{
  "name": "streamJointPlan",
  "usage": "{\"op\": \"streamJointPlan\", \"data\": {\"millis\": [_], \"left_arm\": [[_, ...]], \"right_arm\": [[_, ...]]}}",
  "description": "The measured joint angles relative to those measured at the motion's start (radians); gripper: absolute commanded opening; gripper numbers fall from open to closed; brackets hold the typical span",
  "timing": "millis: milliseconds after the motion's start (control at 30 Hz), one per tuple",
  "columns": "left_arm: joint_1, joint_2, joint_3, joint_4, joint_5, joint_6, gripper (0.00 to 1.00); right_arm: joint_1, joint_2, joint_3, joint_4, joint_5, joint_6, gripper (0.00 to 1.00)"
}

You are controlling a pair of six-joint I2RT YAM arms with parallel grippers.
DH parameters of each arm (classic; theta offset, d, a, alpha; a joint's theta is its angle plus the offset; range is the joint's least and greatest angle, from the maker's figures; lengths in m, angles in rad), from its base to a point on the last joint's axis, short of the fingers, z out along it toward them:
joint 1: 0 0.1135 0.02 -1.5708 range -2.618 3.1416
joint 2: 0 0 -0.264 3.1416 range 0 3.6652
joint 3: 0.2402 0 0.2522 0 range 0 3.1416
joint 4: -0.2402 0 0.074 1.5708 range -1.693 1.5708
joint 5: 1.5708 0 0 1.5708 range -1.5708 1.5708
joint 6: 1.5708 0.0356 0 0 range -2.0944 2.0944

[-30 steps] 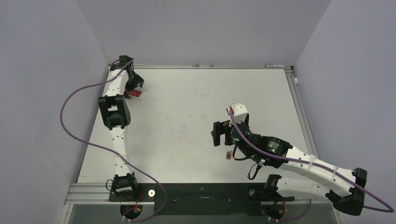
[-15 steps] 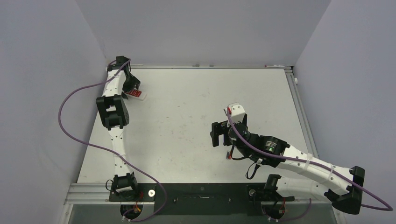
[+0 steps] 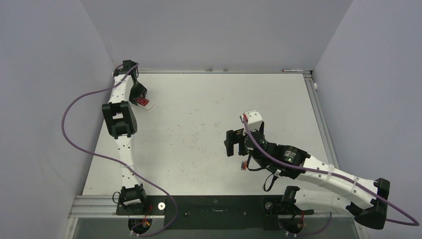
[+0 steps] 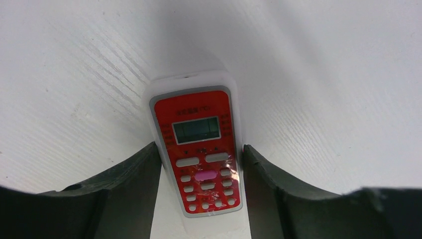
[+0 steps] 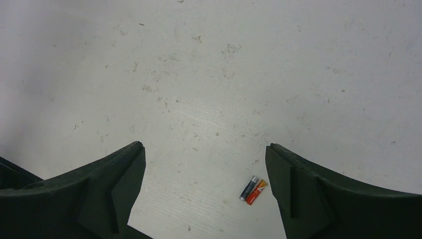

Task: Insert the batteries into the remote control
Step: Pick up the remote control from the center of the board.

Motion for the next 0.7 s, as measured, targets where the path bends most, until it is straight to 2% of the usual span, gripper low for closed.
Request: {"op": "streamJointPlan", "data": {"millis": [67, 100, 133, 700], "left_arm": [[0.002, -0.01, -0.018, 0.014, 0.01, 0.005, 0.16], [0.004, -0.018, -0.032, 0.024, 0.015, 0.006, 0.06], [0.005, -0.026, -0.049, 0.036, 0.02, 0.007, 0.0], [0.023, -0.291, -0.519, 0.281, 0.183, -0.003, 0.0]], "right_arm": [[0.0, -0.005, 0.0, 0.0, 0.0, 0.006, 0.9], [0.0, -0.007, 0.0, 0.0, -0.001, 0.008, 0.9], [0.0, -0.01, 0.0, 0.0, -0.002, 0.011, 0.9], [0.0, -0.011, -0.027, 0.044, -0.068, 0.051, 0.9]]}}
